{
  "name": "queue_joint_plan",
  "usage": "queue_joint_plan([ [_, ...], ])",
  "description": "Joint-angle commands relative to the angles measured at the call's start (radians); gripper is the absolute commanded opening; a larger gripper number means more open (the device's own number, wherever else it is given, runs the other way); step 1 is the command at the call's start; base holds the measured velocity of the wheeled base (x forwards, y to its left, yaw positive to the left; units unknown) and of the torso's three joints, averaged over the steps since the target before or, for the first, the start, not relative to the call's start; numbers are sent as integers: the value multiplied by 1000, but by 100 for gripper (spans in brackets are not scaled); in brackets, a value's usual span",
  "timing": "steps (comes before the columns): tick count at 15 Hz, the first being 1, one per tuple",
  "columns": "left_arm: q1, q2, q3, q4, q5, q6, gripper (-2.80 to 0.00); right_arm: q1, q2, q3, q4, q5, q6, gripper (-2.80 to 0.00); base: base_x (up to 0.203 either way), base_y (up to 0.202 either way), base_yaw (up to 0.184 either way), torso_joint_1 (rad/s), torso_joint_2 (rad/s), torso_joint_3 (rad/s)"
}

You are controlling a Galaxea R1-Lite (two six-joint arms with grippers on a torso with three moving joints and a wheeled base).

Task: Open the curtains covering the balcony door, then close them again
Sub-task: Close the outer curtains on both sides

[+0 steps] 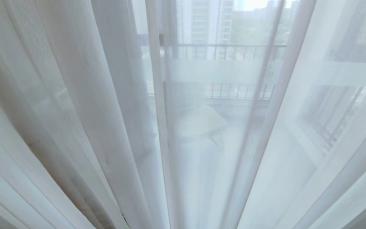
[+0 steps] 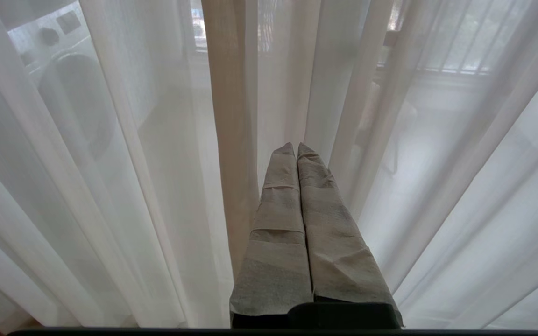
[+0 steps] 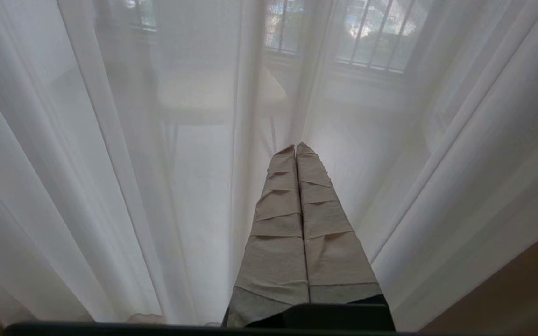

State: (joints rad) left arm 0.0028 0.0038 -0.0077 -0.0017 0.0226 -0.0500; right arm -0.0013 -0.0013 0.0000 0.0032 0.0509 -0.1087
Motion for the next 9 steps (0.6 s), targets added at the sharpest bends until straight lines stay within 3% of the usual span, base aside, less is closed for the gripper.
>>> queue_joint_plan([
  [1,0,-2,2,-1,0,-1,-280,1,1,0,-1,1,-1,-280,0,0,0,0,0,0],
  [9,0,-2,2,-3,0,-1,-280,0,1,0,0,1,-2,-280,0,0,0,0,0,0],
])
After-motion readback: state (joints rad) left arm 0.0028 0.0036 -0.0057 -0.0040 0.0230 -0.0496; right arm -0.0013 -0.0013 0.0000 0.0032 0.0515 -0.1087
